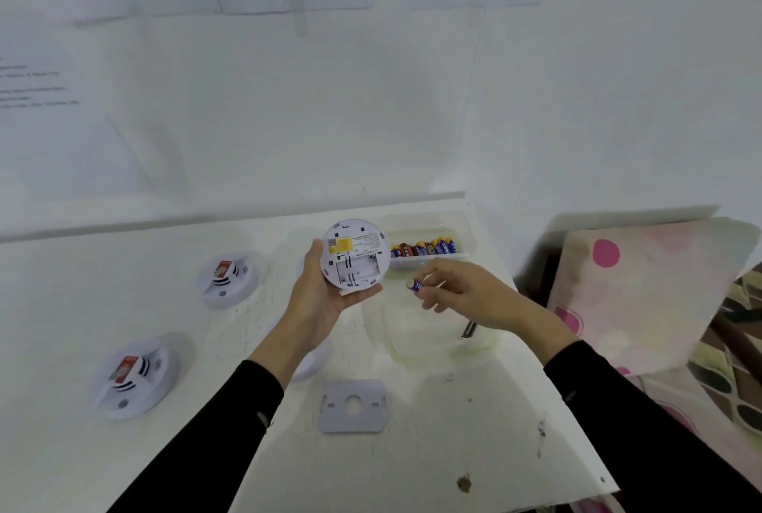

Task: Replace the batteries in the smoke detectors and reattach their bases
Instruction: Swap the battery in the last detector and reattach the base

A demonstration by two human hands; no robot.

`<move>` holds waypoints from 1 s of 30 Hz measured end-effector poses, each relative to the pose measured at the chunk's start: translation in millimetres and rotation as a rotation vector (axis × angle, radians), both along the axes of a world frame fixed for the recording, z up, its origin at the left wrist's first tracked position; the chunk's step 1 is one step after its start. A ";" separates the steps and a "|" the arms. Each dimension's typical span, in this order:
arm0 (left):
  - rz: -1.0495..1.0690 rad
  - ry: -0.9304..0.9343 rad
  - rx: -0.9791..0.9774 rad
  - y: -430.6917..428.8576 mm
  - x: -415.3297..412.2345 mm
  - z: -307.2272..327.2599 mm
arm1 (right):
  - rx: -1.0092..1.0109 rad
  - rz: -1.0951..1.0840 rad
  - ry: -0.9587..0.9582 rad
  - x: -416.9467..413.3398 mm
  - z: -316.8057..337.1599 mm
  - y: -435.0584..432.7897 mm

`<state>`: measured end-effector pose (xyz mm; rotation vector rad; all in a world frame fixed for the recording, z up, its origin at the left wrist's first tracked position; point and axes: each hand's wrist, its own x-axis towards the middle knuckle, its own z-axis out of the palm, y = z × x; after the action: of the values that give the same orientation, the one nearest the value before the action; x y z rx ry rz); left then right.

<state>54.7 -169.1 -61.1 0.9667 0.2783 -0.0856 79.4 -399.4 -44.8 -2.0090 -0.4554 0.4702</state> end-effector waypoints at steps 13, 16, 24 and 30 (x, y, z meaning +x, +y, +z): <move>-0.052 -0.012 0.047 -7.3 17.2 4.6 | 0.113 -0.119 -0.456 9.8 10.7 23.1; -0.067 -0.008 0.040 -8.2 20.2 5.4 | 0.226 -0.188 -0.418 7.4 9.0 29.8; -0.126 -0.012 0.062 -8.6 22.9 5.8 | 0.181 -0.227 -0.558 9.1 -1.3 38.7; -0.149 0.003 0.027 -7.6 21.9 8.1 | 0.115 -0.162 -0.795 9.7 -9.6 44.0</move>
<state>76.6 -176.7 -53.0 1.0130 0.2106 -0.2199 89.0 -355.4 -54.3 -2.0397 -0.7648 -0.4758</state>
